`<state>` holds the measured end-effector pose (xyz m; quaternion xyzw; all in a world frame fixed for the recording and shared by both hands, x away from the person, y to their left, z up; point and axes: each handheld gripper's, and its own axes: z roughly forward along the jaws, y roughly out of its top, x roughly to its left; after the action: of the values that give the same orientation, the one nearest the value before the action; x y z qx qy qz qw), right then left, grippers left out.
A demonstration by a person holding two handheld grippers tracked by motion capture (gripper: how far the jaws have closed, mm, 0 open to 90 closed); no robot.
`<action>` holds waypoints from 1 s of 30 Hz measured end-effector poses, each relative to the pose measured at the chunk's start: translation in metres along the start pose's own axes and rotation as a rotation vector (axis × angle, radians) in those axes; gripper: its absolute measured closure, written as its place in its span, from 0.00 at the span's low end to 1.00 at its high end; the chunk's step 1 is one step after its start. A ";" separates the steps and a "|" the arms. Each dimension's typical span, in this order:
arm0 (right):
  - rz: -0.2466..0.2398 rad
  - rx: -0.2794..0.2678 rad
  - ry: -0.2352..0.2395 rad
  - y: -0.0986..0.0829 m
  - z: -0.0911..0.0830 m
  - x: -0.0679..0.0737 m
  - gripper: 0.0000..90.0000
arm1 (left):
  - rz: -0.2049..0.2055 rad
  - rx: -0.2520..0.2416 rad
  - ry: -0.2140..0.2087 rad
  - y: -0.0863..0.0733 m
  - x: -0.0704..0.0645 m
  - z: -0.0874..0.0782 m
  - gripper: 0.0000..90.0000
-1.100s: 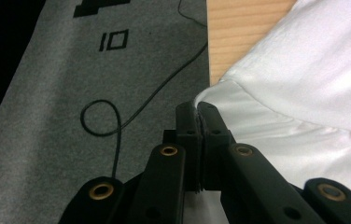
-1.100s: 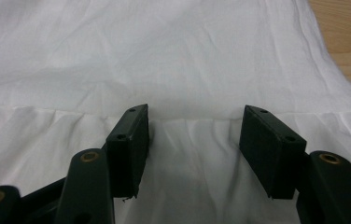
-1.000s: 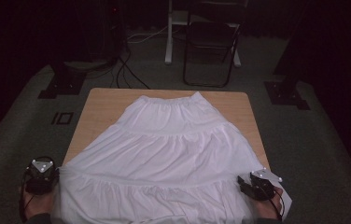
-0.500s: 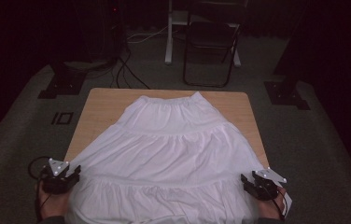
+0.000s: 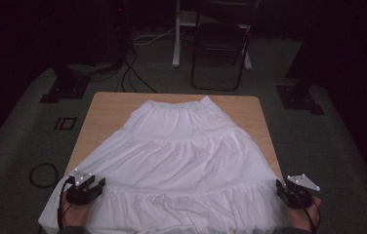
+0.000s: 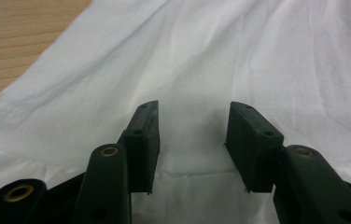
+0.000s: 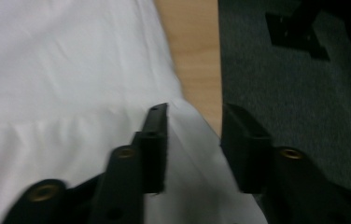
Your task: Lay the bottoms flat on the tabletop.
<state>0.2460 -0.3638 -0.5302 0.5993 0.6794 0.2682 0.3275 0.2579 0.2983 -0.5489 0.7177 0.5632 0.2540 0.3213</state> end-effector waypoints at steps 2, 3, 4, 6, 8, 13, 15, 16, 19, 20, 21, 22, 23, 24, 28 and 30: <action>0.007 0.051 0.007 -0.005 0.005 -0.007 0.54 | 0.003 -0.004 -0.001 -0.001 0.001 0.000 0.59; 0.001 0.072 0.013 -0.006 0.007 -0.008 0.53 | 0.005 -0.003 -0.003 -0.001 0.000 0.000 0.59; 0.000 0.091 0.013 -0.007 0.008 -0.009 0.52 | 0.009 -0.003 -0.007 -0.001 0.000 0.000 0.58; 0.009 0.109 0.040 -0.009 0.010 -0.010 0.53 | 0.010 -0.003 -0.008 -0.001 0.000 0.000 0.57; 0.019 0.112 0.055 -0.009 0.009 -0.011 0.55 | 0.012 -0.003 -0.009 -0.001 0.000 0.000 0.56; 0.017 0.128 0.062 -0.007 0.007 -0.013 0.95 | 0.015 -0.004 -0.011 -0.001 0.000 0.000 0.56; 0.009 0.122 0.041 -0.006 0.006 -0.014 0.96 | 0.016 -0.004 -0.011 -0.001 0.000 0.000 0.56; 0.005 0.103 -0.007 -0.003 0.004 -0.019 0.97 | 0.016 -0.004 -0.012 -0.001 0.000 0.000 0.55; 0.003 0.069 -0.061 0.003 0.002 -0.028 0.97 | 0.026 -0.003 -0.018 -0.001 0.000 0.000 0.54; 0.003 0.069 -0.061 0.003 0.002 -0.028 0.97 | 0.026 -0.003 -0.018 -0.001 0.000 0.000 0.54; 0.009 0.051 -0.084 0.005 0.001 -0.036 0.97 | 0.034 -0.002 -0.025 -0.001 -0.001 0.000 0.54; 0.014 0.047 -0.088 0.005 0.002 -0.039 0.97 | 0.037 -0.001 -0.029 -0.001 -0.001 0.000 0.54; 0.015 0.038 -0.094 0.007 0.002 -0.043 0.97 | 0.042 0.000 -0.032 -0.001 -0.001 0.000 0.54; 0.022 0.032 -0.101 0.008 0.003 -0.046 0.97 | 0.042 0.000 -0.032 -0.001 -0.001 0.000 0.53; 0.040 0.021 -0.138 0.014 0.004 -0.051 0.97 | 0.062 -0.001 -0.054 -0.001 -0.003 0.000 0.52; 0.040 0.031 -0.143 0.014 0.005 -0.048 0.96 | 0.060 -0.001 -0.056 -0.001 -0.003 0.000 0.52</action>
<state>0.2615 -0.4097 -0.5170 0.6356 0.6462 0.2206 0.3603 0.2562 0.2951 -0.5500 0.7411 0.5318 0.2436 0.3296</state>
